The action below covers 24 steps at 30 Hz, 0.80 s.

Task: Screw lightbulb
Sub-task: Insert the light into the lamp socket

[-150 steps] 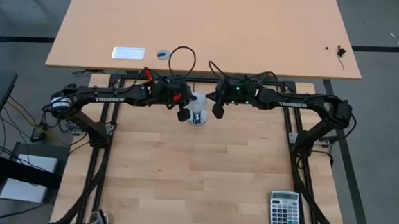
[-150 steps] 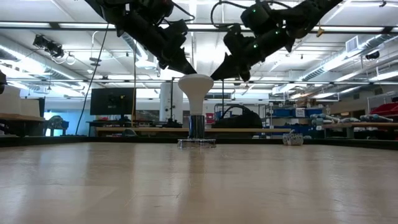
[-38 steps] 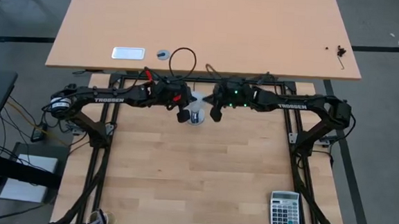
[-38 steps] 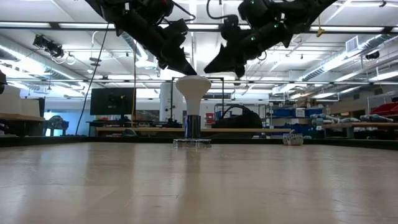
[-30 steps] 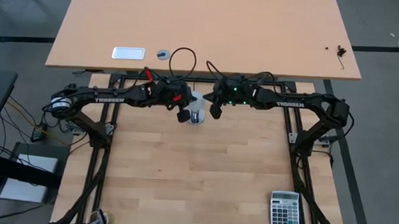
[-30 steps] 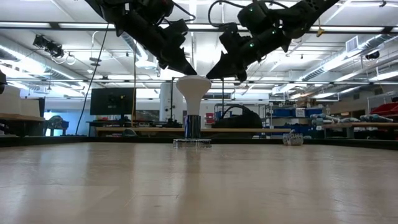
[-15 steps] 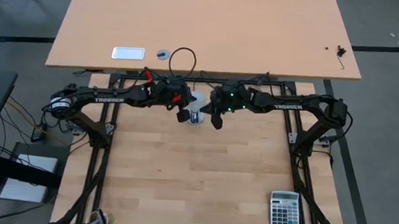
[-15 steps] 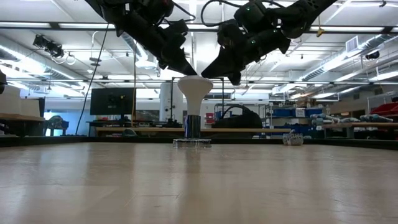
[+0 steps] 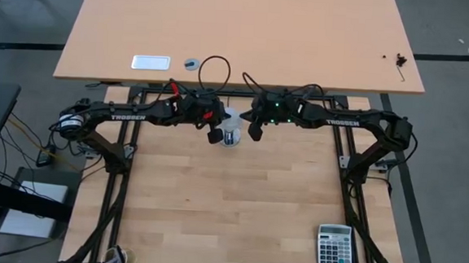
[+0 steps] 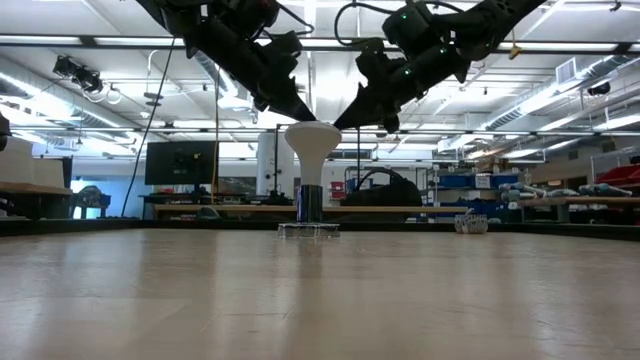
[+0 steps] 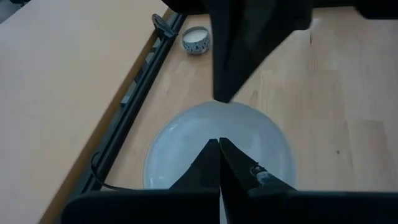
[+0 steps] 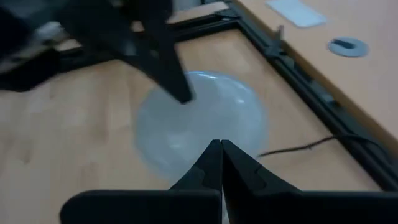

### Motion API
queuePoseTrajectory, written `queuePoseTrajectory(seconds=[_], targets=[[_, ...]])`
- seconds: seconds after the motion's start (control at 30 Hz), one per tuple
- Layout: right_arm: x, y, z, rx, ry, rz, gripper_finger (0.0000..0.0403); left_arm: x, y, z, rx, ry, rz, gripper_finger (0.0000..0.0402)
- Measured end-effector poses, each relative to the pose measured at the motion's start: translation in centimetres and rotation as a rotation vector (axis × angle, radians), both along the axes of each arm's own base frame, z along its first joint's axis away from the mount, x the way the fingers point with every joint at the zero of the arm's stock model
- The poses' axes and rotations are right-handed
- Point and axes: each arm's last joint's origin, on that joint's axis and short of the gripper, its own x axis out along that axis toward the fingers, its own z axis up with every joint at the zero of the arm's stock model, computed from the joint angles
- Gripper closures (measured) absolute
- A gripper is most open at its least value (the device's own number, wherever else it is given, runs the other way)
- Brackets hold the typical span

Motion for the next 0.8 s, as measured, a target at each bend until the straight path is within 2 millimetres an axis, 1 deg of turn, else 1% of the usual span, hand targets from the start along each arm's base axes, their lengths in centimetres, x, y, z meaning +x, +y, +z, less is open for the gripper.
queuePoseTrajectory(seconds=[0.13,0.27,0.37,0.5,0.57,0.67,0.73,0.8], targets=[[0.2,0.6,-0.1,0.007,0.007,0.026,0.0393,0.0,0.0,0.0,-0.003,0.001,-0.004,0.0402],[0.4,1.4,-0.1,0.038,-0.003,0.103,0.0393,0.0,0.0,0.0,-0.005,-0.001,-0.002,0.0402],[0.5,1.6,0.0,0.036,-0.001,0.107,0.0393,0.0,0.0,0.0,-0.007,-0.001,0.001,0.0402],[0.2,0.9,0.4,-0.038,-0.003,-0.023,0.0393,0.0,0.0,0.0,-0.007,-0.001,0.001,0.0402],[0.0,0.3,0.4,-0.047,0.005,-0.062,0.0393,0.0,0.0,0.0,-0.006,-0.002,0.001,0.0402],[-0.1,-0.3,-0.1,-0.028,0.024,-0.071,0.0393,0.0,0.0,0.0,-0.006,-0.003,0.001,0.0402],[-0.1,-0.4,-0.6,-0.003,0.038,-0.052,0.0393,0.0,0.0,0.0,-0.006,-0.001,0.001,0.0402],[0.0,-0.3,-0.6,0.011,0.032,-0.034,0.0393,0.0,0.0,-0.1,-0.006,0.004,0.003,0.0402]])
